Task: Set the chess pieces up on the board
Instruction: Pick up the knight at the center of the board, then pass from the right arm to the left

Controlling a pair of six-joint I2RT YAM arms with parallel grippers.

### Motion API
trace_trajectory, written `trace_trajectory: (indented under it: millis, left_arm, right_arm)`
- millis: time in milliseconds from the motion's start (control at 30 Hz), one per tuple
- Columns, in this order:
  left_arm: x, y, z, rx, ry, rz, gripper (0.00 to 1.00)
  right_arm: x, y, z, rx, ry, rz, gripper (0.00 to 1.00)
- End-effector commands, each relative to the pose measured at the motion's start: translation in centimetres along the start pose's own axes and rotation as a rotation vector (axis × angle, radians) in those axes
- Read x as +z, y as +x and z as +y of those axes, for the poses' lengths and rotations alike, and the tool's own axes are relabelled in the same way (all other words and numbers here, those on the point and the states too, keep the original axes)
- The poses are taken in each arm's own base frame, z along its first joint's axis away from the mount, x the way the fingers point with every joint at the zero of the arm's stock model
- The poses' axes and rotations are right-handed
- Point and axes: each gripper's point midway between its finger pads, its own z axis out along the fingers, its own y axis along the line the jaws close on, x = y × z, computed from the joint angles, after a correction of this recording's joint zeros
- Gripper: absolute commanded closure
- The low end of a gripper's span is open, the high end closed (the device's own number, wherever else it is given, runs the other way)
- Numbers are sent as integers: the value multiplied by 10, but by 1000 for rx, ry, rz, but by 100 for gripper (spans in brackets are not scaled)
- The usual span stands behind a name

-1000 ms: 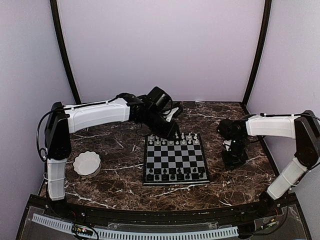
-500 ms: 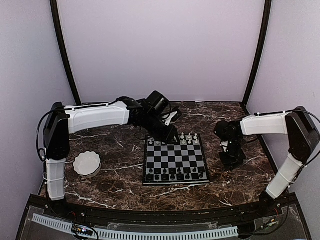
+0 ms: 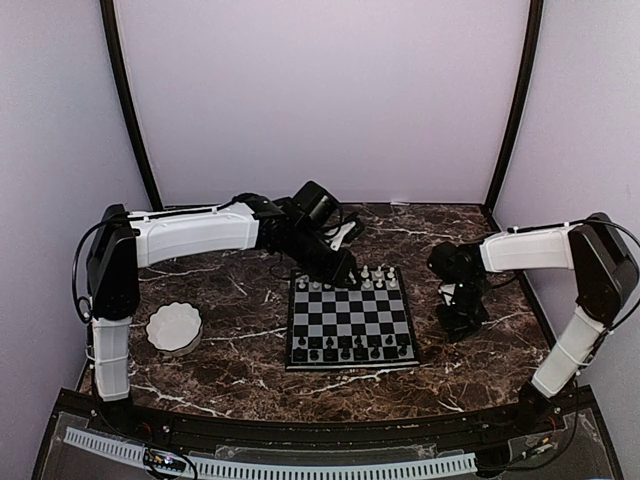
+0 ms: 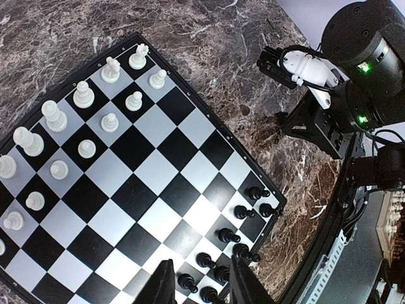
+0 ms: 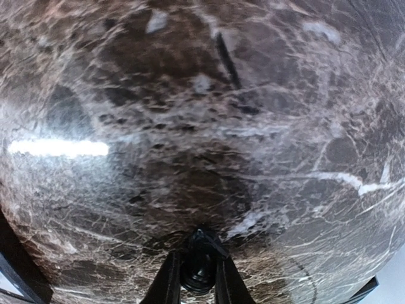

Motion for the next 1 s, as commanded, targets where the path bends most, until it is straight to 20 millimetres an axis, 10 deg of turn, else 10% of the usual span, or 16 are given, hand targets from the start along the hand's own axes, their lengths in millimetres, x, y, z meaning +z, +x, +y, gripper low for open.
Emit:
trace_trajectory:
  millis: [0,433,967]
  left_arm:
    - [-28,-13,-17,18,33,-59,68]
    - [-81,-64,-9,-210,222,-165,66]
    - [-90,-78,-32,-338,583,-113,59]
  right_arm:
    - [1,-1,2,14,-14,-12,91]
    - [-186,-38,121,-418,-478,-633,92]
    - [-235,-44,165,-621,-458,-754,92]
